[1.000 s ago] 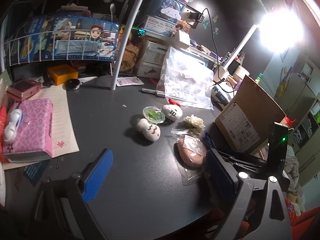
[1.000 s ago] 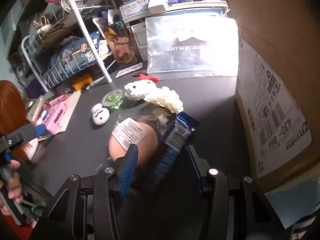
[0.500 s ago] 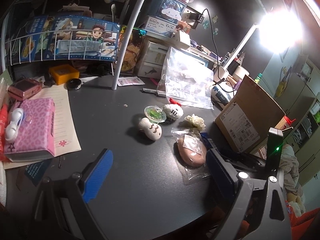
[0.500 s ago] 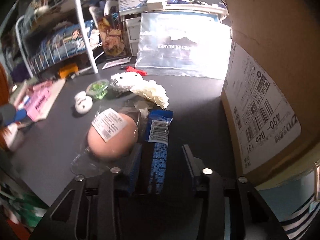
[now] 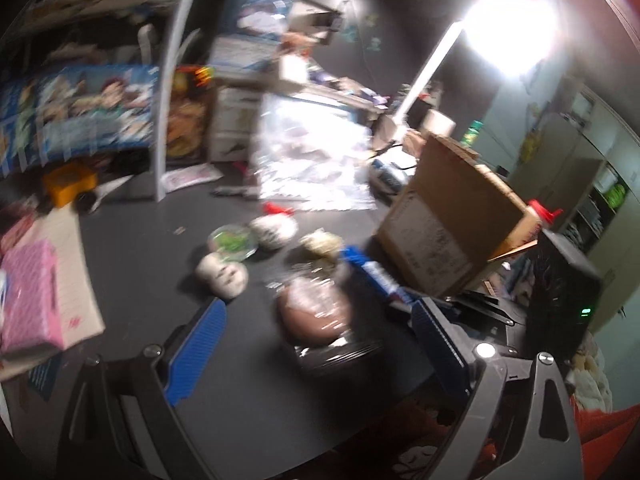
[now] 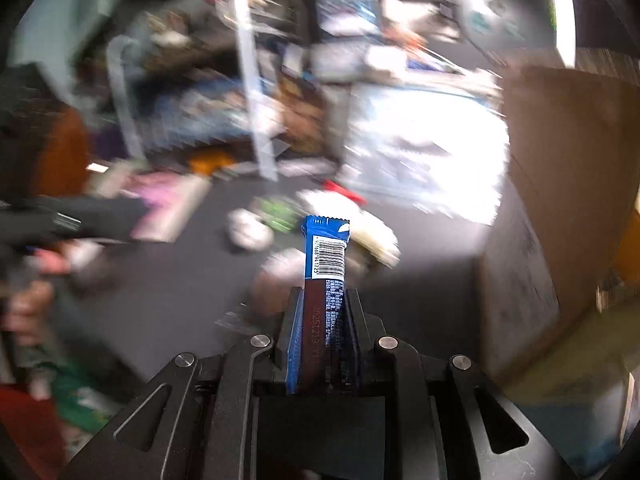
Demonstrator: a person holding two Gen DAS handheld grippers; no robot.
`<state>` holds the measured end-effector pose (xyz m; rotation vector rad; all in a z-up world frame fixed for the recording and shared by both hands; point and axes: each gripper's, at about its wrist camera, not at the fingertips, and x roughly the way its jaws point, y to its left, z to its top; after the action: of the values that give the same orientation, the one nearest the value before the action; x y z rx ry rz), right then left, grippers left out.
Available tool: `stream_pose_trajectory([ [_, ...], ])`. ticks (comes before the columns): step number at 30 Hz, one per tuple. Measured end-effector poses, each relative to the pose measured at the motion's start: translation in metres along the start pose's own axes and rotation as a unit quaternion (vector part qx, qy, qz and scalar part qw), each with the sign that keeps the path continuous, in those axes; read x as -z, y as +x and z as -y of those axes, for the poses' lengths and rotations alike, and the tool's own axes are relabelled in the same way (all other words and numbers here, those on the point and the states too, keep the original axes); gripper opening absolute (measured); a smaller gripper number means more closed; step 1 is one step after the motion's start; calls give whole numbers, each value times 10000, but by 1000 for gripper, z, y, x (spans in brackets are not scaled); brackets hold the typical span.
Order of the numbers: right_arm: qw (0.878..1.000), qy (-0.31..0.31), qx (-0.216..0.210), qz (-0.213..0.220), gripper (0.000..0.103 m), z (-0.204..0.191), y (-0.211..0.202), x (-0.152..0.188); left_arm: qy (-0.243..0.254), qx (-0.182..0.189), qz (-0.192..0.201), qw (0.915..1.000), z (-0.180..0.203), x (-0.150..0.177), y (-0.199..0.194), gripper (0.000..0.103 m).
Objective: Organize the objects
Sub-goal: 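Lift the blue snack packet and drop it into the cardboard box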
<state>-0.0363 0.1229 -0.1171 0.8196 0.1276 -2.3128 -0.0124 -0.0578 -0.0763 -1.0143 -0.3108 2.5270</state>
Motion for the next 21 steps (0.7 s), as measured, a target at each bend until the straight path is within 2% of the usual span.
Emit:
stream_pose_trajectory([
  [2,9985,-290,-421,170,14,-9,-13,-15,105,47,78,9999,11,-10,-4,88],
  [4,9947,-585,-779,321,14,-14,-26,-31,130,74,164,9998,21,-22,-10,78],
  [6,9909,-837,-959,436,14,-17,-39,-45,154,105,286,9994,31,-36,-16,65],
  [10,9861,-1045,-1162,564,14,-2,-61,-65,343,216,395,9984,55,-59,-18,51],
  [12,9863,-1031,-1133,606,14,13,-70,-69,412,386,381,9977,70,-72,-13,39],
  [13,9869,-1014,-1091,618,14,21,-75,-71,493,478,374,9969,82,-81,-6,36],
  [16,9899,-856,-920,650,14,51,-92,-76,776,498,318,9952,112,-101,12,33],
  [21,9959,-434,-570,544,14,110,-116,-79,1091,883,-81,9901,163,-135,62,33],
])
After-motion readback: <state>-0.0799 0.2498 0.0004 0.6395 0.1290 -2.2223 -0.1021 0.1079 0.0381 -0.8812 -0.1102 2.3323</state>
